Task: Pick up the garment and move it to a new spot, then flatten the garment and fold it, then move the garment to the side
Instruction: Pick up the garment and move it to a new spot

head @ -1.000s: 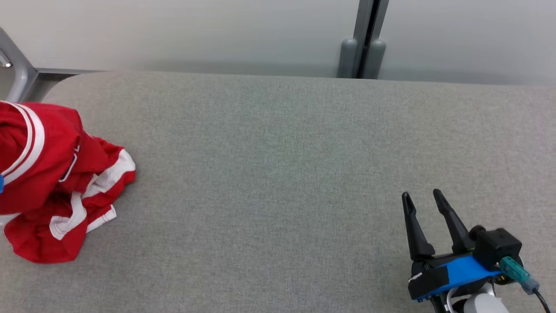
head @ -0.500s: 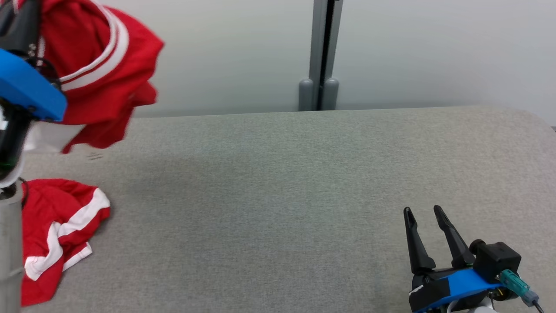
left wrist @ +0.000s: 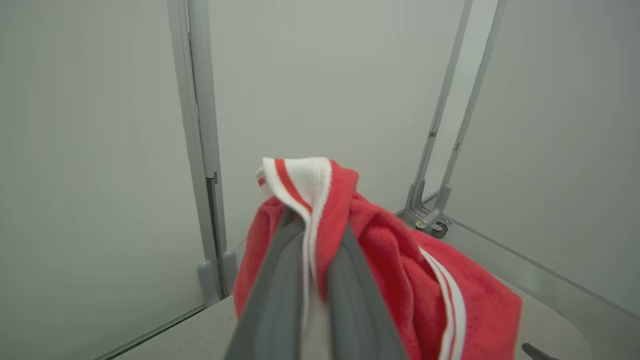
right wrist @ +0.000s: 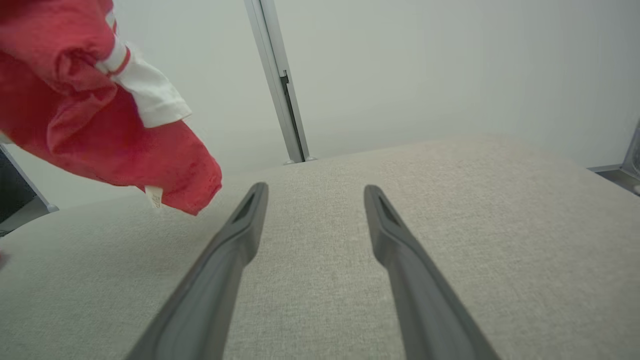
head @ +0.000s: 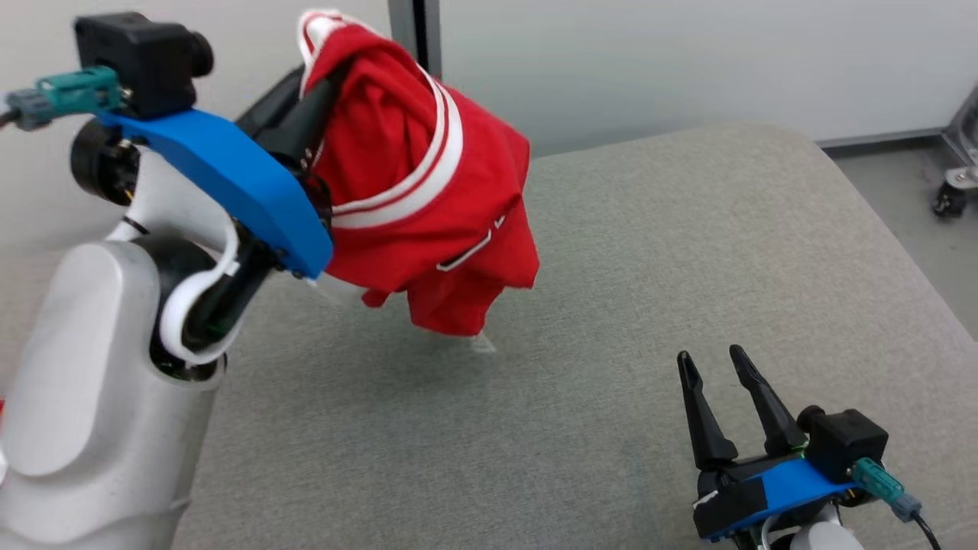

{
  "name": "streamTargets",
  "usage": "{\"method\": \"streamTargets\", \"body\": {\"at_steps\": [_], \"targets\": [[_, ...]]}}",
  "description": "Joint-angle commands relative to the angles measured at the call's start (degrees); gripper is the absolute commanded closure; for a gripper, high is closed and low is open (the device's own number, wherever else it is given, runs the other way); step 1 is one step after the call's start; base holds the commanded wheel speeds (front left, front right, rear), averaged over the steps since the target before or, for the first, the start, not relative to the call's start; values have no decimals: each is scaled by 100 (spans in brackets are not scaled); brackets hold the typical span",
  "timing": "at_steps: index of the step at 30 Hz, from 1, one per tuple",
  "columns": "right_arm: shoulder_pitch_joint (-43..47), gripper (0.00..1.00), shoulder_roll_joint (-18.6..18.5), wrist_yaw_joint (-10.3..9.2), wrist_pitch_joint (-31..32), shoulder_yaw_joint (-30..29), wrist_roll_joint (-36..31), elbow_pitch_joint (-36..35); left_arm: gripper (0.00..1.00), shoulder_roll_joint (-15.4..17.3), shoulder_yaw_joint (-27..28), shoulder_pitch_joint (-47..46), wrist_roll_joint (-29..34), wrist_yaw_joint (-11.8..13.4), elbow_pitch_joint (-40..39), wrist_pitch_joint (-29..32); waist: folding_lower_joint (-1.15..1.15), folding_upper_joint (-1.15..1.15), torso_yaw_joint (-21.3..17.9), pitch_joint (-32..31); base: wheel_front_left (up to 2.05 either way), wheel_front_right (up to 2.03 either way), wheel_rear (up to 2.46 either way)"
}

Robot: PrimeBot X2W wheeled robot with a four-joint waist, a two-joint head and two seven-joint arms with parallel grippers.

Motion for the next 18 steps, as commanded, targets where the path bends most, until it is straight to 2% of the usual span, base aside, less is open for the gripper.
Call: {"method": "streamTargets", "body": {"at_steps": [1,7,10,11,12,13,15,16,17,18], "targets": [[-125,0,-22,1,-26,68,46,-4,100,-56,-106,116,-1,-33,152,-80,0,0,-156,54,0,0,0],[-274,0,-21,1,-34,204,162,13,100,-128,-555,506,355,-37,1049,-516,0,0,-457,282,0,0,0],[-315,0,-24,1,-38,202,189,10,100,-337,-669,713,498,60,1625,-914,0,0,-486,367,0,0,0],[-321,0,-22,1,-40,194,188,12,97,-426,-704,791,534,98,1850,-1053,0,0,-481,387,0,0,0],[-324,0,-22,1,-42,174,193,8,87,-488,-747,849,588,126,2043,-1177,0,0,-465,412,0,0,0],[-329,0,-22,1,-43,164,194,8,83,-552,-788,902,649,158,2264,-1315,0,0,-446,433,0,0,0],[-349,0,-22,1,-44,154,196,0,56,-674,-900,987,766,200,2654,-1603,0,0,-406,462,0,0,0],[-351,0,-22,1,-44,149,194,-9,38,-737,-959,1035,846,216,2842,-1753,0,0,-377,468,0,0,0],[-345,0,-22,1,-45,140,200,-20,29,-813,-1016,1099,869,221,3001,-1883,0,0,-342,476,0,0,0],[-333,0,-22,1,-44,141,209,-16,14,-888,-1059,1161,884,212,3165,-2002,0,0,-305,475,0,0,0]]}}
